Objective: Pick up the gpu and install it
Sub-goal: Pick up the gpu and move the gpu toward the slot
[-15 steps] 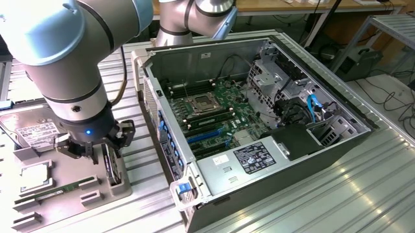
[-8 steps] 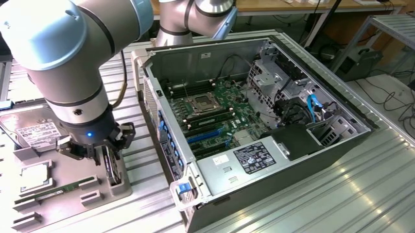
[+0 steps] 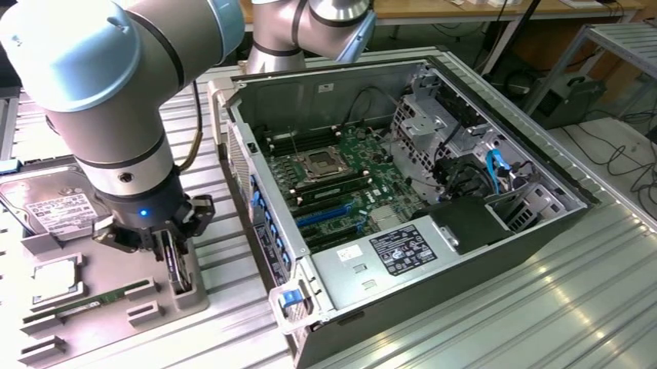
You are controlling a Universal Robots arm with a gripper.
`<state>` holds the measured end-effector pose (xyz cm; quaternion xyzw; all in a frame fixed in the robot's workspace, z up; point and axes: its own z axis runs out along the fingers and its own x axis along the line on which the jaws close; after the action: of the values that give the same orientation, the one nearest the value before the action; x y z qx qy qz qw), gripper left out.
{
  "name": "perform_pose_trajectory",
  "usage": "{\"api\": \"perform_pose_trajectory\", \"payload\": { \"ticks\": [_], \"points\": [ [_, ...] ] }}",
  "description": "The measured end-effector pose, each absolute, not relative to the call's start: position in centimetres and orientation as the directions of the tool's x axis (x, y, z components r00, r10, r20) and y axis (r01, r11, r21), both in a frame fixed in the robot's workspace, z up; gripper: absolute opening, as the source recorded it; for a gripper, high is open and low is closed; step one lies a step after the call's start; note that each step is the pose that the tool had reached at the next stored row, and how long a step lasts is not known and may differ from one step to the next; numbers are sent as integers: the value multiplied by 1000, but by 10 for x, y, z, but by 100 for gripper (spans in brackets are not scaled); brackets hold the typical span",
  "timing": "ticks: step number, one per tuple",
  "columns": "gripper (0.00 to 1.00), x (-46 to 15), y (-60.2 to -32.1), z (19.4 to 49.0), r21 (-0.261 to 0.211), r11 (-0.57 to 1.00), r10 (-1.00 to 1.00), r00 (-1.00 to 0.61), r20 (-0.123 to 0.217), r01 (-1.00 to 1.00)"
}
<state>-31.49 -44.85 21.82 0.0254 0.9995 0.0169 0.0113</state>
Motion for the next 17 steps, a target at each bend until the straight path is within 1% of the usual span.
{"api": "perform_pose_trajectory", "payload": {
  "ticks": [2, 3, 17],
  "points": [
    [31, -315, -448, 218, 34, 998, 51, -998, -22, 50],
    [28, -315, -448, 218, 34, 998, 51, -998, -22, 50],
    [28, -315, -448, 218, 34, 998, 51, -998, -22, 50]
  ]
}}
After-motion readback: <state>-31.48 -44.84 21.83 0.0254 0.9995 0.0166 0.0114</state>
